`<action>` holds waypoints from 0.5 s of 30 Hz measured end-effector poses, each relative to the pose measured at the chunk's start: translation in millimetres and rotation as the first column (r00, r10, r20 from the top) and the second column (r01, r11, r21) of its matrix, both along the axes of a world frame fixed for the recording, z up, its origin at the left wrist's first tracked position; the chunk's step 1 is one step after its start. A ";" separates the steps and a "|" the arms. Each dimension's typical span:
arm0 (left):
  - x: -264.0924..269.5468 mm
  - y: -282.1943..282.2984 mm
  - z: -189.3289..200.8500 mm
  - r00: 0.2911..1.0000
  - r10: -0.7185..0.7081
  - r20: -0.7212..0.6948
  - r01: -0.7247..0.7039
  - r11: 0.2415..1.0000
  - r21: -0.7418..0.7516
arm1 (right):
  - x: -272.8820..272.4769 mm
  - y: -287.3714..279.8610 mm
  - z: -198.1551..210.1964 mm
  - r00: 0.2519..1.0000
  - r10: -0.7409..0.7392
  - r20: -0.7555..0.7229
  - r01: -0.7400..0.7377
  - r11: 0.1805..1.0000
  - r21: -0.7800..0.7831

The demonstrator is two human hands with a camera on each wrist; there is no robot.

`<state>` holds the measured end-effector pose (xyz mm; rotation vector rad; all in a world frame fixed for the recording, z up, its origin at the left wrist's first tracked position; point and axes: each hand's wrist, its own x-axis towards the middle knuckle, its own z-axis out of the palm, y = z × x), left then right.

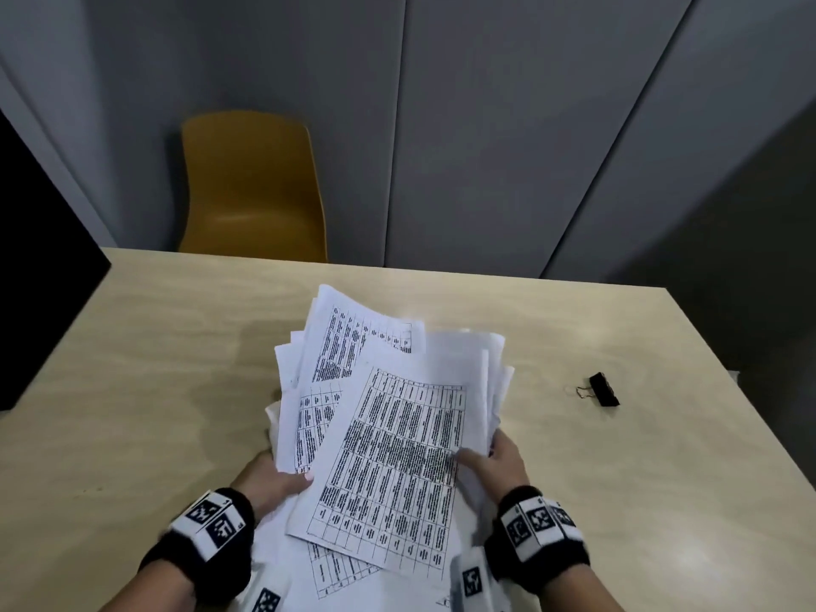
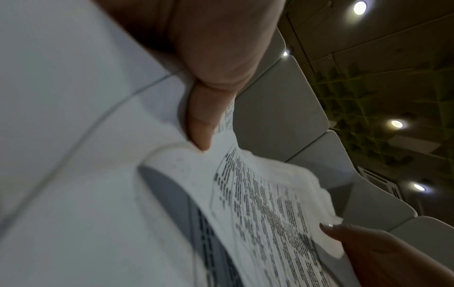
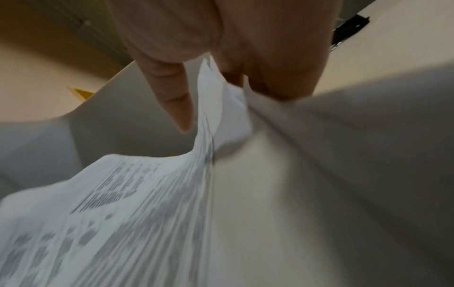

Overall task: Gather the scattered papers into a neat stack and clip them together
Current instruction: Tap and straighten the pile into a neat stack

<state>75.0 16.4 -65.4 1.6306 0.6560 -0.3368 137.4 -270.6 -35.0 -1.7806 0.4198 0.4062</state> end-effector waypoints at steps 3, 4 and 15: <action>-1.6 -2.3 8.3 1.000 -0.003 0.010 0.004 0.993 -0.115 | 13.3 -2.6 4.7 0.998 -0.048 -0.041 0.055 0.980 0.194; -1.8 -3.9 12.0 1.000 -0.014 0.017 0.016 0.988 -0.151 | 14.9 -1.9 3.9 0.997 -0.044 -0.059 0.057 0.969 0.240; 11.5 11.5 26.6 0.996 0.088 -0.009 -0.086 0.942 -0.325 | 7.1 -0.4 -9.8 0.986 0.027 -0.164 0.021 0.958 0.287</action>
